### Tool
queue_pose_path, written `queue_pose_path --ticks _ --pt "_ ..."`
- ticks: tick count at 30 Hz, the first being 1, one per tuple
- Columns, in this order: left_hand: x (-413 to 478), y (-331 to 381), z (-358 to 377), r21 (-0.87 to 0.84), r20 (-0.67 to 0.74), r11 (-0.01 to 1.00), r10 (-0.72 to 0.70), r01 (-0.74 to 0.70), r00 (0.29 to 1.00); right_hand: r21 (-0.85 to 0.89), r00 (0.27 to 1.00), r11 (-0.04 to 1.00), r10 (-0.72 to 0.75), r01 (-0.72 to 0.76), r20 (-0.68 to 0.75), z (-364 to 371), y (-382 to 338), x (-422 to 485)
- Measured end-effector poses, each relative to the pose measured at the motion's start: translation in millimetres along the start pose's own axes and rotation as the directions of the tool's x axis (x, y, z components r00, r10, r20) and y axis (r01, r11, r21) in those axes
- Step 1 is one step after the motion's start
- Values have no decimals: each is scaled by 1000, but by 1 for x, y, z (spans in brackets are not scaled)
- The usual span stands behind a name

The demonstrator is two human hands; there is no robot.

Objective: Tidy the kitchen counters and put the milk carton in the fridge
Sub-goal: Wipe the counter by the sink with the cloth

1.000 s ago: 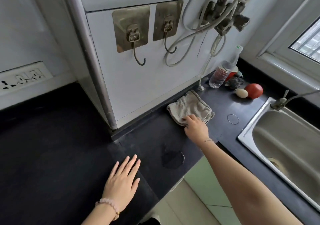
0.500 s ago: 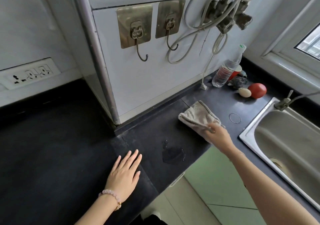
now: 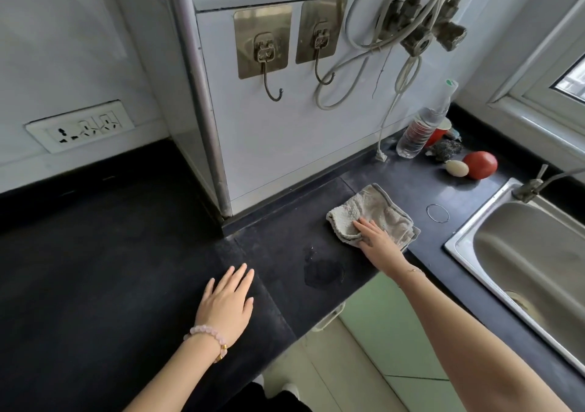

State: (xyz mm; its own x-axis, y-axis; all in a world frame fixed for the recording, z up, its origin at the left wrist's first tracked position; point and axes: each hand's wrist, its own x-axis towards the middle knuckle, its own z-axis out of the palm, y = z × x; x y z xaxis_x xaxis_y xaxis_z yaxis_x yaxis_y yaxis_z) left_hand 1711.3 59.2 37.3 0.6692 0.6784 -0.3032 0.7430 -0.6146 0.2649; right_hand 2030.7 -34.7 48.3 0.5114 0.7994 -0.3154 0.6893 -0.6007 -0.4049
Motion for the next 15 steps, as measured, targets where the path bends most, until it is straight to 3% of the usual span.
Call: queue_pose_path --ticks 3,8,15 --pt "-5 -6 6 -10 11 1000 -2 2 1000 4 998 1000 -20 19 52 -1 4 -1" --pt "-4 -9 9 -2 16 1000 12 -11 1000 122 999 991 48 -47 -10 -2 -5 -8" --pt "-5 -8 11 -12 10 1000 -3 4 1000 225 994 968 103 -108 31 9 -25 -37"
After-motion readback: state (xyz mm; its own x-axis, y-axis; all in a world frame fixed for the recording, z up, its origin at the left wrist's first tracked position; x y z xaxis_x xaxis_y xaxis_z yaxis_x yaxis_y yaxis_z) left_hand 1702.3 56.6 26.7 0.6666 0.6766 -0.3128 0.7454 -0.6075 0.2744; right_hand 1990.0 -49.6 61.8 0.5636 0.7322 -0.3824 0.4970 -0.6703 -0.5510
